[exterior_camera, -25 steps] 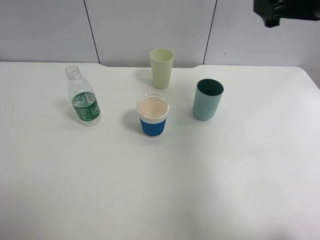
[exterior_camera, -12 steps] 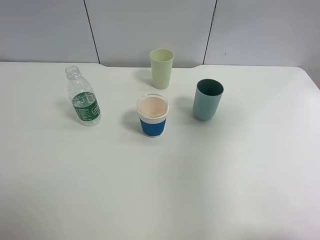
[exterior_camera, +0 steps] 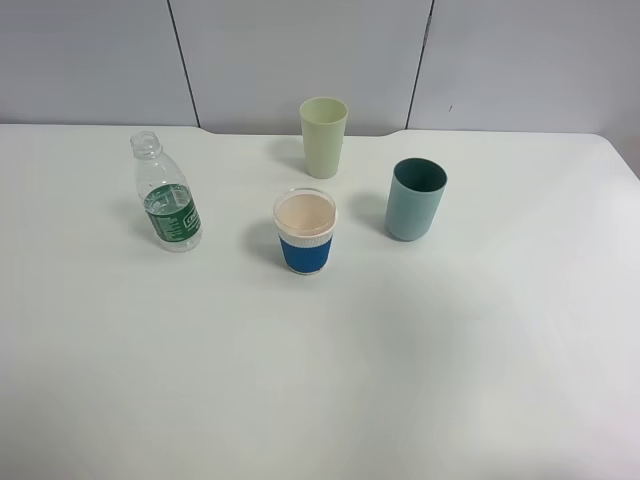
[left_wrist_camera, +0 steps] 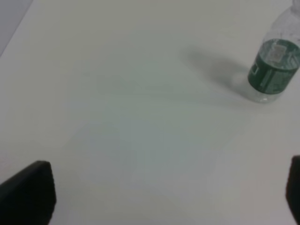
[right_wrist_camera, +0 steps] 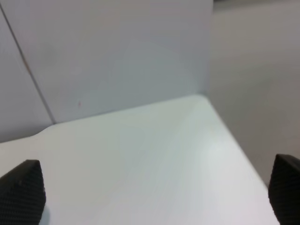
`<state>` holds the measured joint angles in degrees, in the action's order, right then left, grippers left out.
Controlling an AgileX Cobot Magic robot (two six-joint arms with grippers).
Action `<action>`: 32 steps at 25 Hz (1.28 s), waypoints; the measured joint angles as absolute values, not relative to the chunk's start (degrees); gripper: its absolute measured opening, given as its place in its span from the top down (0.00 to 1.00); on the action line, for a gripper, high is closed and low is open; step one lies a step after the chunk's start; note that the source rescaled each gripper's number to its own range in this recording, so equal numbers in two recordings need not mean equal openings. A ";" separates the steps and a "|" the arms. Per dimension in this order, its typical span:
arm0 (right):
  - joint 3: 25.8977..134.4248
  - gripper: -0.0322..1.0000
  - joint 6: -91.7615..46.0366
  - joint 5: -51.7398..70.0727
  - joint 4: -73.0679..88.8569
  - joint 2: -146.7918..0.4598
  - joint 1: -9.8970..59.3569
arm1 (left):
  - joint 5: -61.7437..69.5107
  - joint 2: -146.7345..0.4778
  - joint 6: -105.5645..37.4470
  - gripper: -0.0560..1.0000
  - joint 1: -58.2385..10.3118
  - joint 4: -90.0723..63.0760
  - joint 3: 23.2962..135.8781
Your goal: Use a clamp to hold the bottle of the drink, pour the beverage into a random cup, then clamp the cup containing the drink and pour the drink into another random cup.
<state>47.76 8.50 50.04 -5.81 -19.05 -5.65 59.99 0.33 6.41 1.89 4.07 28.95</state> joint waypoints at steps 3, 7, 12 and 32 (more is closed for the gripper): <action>47.76 0.15 5.10 53.60 -3.00 -15.19 -5.65 | 59.99 0.33 6.41 0.00 1.89 4.07 28.95; 47.76 0.15 -0.73 54.27 2.01 -10.96 -5.65 | 59.99 0.33 6.41 0.00 1.89 4.07 28.95; 47.76 0.15 -3.41 55.70 5.30 -8.75 -5.65 | 59.99 0.33 6.41 0.00 1.89 4.07 28.95; 42.90 0.15 -3.69 62.84 4.30 0.26 -5.44 | 59.99 0.33 6.41 0.00 1.89 4.07 28.95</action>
